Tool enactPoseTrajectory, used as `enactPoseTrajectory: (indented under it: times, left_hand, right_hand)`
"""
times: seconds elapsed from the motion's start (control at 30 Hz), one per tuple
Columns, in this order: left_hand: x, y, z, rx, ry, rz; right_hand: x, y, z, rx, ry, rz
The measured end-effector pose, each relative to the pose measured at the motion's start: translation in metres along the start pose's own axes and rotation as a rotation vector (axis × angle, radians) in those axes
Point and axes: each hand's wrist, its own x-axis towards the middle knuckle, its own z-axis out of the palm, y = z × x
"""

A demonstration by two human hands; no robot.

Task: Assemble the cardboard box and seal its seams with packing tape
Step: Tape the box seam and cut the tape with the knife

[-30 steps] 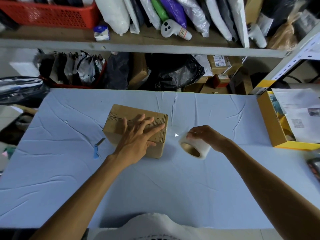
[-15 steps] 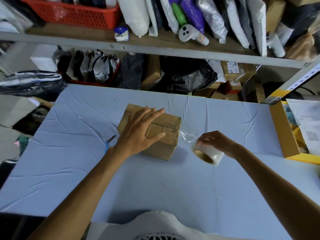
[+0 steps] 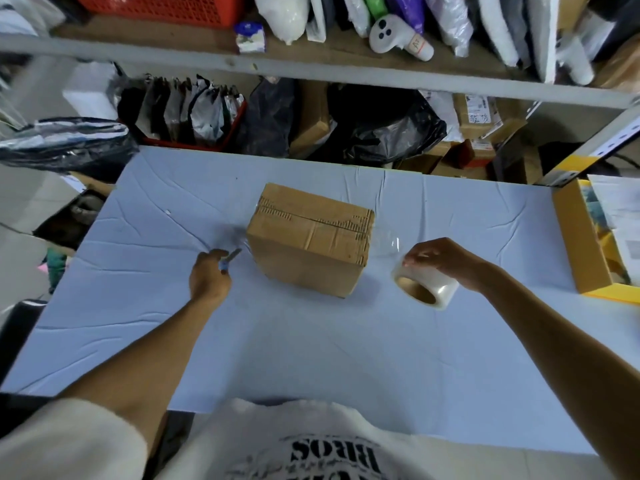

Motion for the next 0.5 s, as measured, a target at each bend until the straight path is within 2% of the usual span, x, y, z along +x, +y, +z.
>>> enactPoseTrajectory:
  times: [0.13,0.23,0.3,0.37,0.5]
  left_hand:
    - [0.006,-0.013,0.019,0.191,-0.141,0.136]
    - [0.009,-0.017,0.029,0.275,-0.081,0.149]
    - [0.006,-0.014,0.031,0.219,-0.001,0.095]
    - [0.005,-0.008,0.033,0.132,0.034,-0.036]
    - [0.003,-0.008,0.036,0.181,-0.008,-0.161]
  right_hand:
    - [0.002,0.001,0.0,-0.046,-0.017,0.021]
    - [0.003,-0.001,-0.004,-0.052,-0.028,0.023]
    - [0.002,-0.004,-0.007,-0.051,-0.026,0.01]
    - [0.002,-0.007,-0.009,-0.054,-0.027,0.005]
    - [0.003,-0.009,-0.012,-0.049,-0.029,-0.007]
